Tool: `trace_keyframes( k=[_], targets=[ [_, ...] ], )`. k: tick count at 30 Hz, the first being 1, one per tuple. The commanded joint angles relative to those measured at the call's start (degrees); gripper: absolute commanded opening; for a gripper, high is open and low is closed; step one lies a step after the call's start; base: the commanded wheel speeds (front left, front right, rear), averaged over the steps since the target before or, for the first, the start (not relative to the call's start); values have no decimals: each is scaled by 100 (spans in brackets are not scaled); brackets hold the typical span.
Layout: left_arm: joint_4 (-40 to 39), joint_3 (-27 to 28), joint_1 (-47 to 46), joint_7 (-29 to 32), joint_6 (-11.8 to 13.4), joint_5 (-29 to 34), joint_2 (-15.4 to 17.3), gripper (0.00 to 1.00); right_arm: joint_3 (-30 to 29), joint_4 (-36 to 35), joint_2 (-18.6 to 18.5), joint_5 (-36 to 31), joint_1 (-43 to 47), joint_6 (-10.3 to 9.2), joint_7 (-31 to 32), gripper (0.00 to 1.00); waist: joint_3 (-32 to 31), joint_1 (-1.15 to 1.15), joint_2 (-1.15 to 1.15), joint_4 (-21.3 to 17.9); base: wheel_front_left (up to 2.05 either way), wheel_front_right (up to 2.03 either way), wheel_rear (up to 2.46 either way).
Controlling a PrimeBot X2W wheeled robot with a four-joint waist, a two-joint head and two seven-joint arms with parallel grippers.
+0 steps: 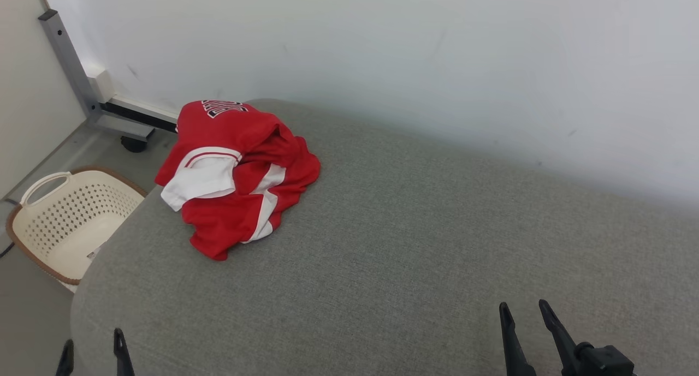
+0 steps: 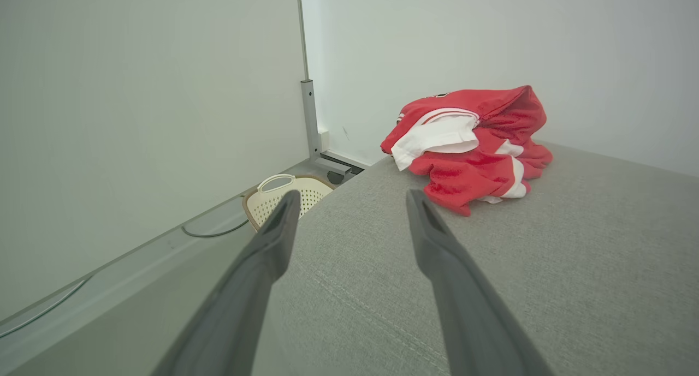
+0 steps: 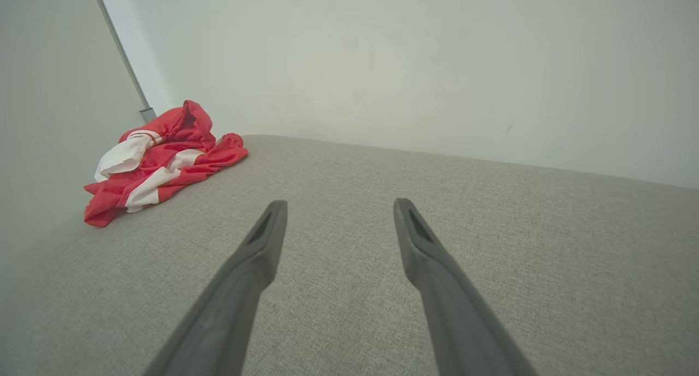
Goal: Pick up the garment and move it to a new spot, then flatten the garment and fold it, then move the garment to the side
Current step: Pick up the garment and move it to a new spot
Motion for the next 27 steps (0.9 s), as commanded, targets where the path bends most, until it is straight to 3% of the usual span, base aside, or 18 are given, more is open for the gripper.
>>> trace_keyframes(
  k=[1, 14, 16, 19, 27],
  targets=[
    [-45, 48, -187, -15, -41, -56, 1, 100, 20, -37, 1, -51, -84, -12, -16, 100, 67, 0, 0, -139, 0, 0, 0],
    [519, 276, -2082, -10, -337, -287, 575, 100, 206, -294, -1, -272, -571, -12, -16, 100, 784, 0, 0, -1120, 0, 0, 0],
    [1013, 346, -2693, -10, -373, -417, 909, 100, 252, -353, -3, -310, -731, -12, -15, 100, 1042, 0, 0, -1400, 0, 0, 0],
    [1506, 324, -3072, -11, -393, -546, 1052, 100, 221, -388, -1, -324, -834, -12, -15, 100, 1195, 0, 0, -1569, 0, 0, 0],
    [2986, 113, -4526, 105, -429, -924, 1890, 100, 116, -543, 0, -286, -1243, -12, -15, 100, 1884, 0, 0, -2227, 0, 0, 0]
  ],
)
